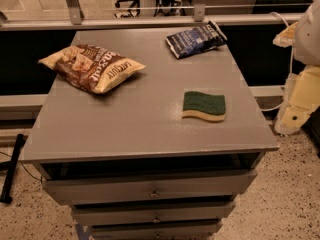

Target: Pick sponge

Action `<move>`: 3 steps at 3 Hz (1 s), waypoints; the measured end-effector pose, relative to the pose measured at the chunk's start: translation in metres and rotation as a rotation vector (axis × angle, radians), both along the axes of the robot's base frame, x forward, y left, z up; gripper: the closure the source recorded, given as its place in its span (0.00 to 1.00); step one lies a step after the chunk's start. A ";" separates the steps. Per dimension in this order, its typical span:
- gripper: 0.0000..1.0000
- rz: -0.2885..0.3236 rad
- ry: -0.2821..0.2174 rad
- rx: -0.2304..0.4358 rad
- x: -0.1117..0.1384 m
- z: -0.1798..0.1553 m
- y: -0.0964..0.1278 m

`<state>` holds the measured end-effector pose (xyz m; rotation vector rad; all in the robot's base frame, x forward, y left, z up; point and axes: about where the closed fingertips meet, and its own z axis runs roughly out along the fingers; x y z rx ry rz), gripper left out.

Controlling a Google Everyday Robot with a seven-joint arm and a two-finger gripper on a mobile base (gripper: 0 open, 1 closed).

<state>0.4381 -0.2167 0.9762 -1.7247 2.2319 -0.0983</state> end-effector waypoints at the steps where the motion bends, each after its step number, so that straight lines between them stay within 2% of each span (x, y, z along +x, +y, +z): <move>1: 0.00 0.000 0.000 0.000 0.000 0.000 0.000; 2: 0.00 -0.008 0.001 0.025 0.007 -0.011 0.000; 3: 0.00 -0.004 0.011 0.100 0.027 -0.039 0.009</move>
Offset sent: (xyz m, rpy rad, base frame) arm 0.0193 -0.0019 -0.0362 0.0682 0.0247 -0.0192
